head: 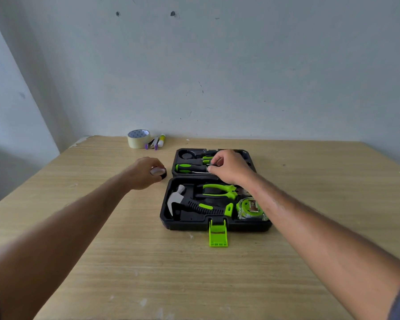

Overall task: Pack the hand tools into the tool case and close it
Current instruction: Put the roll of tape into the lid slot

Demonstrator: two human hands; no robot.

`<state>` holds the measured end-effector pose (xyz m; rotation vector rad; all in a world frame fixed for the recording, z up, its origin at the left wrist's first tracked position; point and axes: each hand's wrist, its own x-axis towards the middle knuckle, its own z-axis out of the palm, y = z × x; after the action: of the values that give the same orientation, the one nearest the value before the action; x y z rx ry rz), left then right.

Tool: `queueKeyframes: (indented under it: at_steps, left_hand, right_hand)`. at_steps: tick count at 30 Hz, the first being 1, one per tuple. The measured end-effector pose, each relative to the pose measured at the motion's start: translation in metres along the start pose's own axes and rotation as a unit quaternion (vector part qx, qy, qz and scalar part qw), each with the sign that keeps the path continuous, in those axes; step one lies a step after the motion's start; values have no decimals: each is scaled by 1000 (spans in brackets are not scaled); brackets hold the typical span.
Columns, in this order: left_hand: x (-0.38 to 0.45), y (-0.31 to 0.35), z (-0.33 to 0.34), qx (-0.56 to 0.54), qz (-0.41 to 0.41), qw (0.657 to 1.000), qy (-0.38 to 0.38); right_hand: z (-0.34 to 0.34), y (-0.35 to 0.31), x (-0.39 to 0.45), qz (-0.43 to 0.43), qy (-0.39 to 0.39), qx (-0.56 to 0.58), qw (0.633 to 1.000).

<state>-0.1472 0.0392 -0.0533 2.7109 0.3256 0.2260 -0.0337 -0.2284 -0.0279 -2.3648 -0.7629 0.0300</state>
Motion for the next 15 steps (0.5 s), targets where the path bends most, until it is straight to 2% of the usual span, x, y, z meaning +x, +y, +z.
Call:
queueKeyframes:
  at_steps: [6, 11, 15]
  left_hand:
    - [1, 5, -2, -52, -10, 997, 53]
    - [18, 17, -7, -94, 12, 991, 98]
    - [40, 28, -10, -96, 27, 990, 103]
  right_hand:
    - [13, -12, 8, -30, -16, 28, 999]
    - [20, -21, 24, -42, -18, 48, 998]
    - [24, -22, 38, -33, -22, 41, 998]
